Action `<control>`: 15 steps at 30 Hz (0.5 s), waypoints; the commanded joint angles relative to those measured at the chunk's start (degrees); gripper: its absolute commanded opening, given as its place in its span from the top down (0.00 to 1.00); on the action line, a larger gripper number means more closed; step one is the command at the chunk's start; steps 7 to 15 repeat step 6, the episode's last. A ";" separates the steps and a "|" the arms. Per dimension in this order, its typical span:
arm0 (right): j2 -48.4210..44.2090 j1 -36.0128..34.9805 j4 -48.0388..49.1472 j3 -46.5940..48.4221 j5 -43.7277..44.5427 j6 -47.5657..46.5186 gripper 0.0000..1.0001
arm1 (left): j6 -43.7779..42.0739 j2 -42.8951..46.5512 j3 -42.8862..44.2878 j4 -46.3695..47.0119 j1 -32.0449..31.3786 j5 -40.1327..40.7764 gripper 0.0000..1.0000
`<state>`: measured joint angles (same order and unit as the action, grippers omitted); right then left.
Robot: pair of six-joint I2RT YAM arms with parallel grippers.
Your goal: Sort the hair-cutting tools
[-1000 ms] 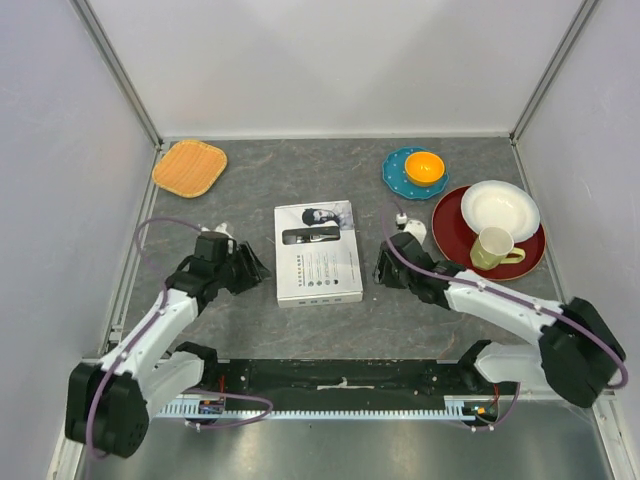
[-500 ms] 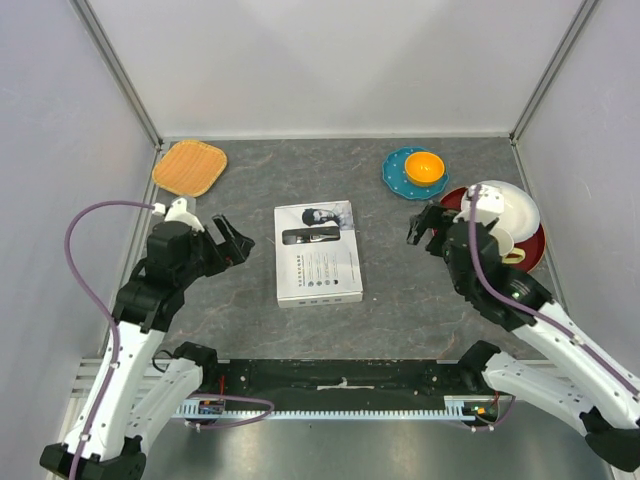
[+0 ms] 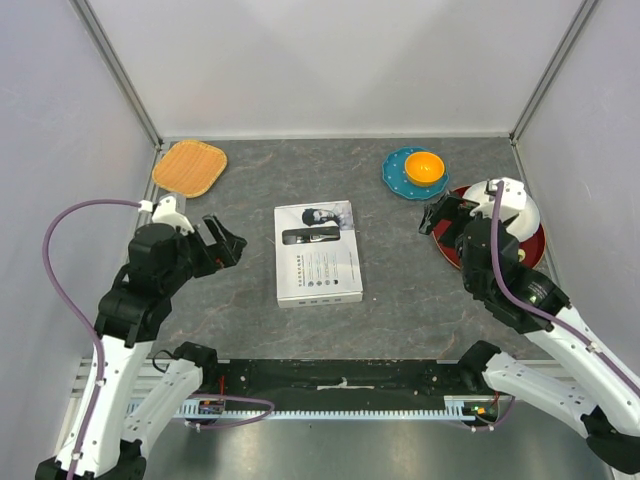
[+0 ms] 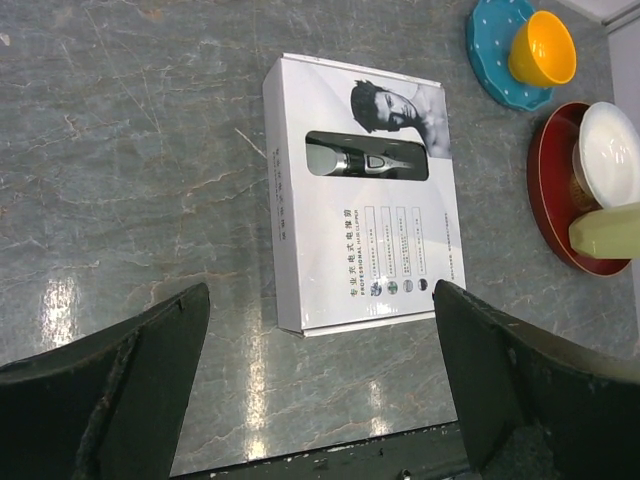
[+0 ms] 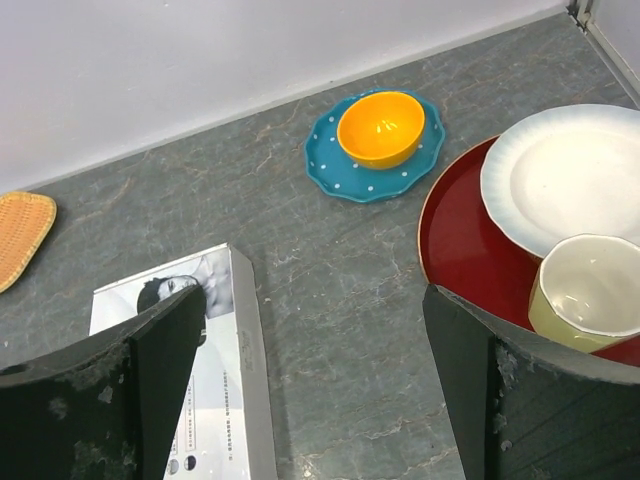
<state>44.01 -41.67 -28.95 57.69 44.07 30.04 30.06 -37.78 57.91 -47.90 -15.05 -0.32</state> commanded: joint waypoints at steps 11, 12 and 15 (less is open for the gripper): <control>0.20 -0.08 1.88 1.55 2.16 -2.00 0.02 | -3.17 -2.04 1.68 -0.53 -0.07 -0.21 0.00; 0.20 -0.08 1.88 1.55 2.16 -2.00 0.02 | -3.17 -2.04 1.68 -0.53 -0.07 -0.21 0.00; 0.20 -0.08 1.88 1.55 2.16 -2.00 0.02 | -3.17 -2.04 1.68 -0.53 -0.07 -0.21 0.00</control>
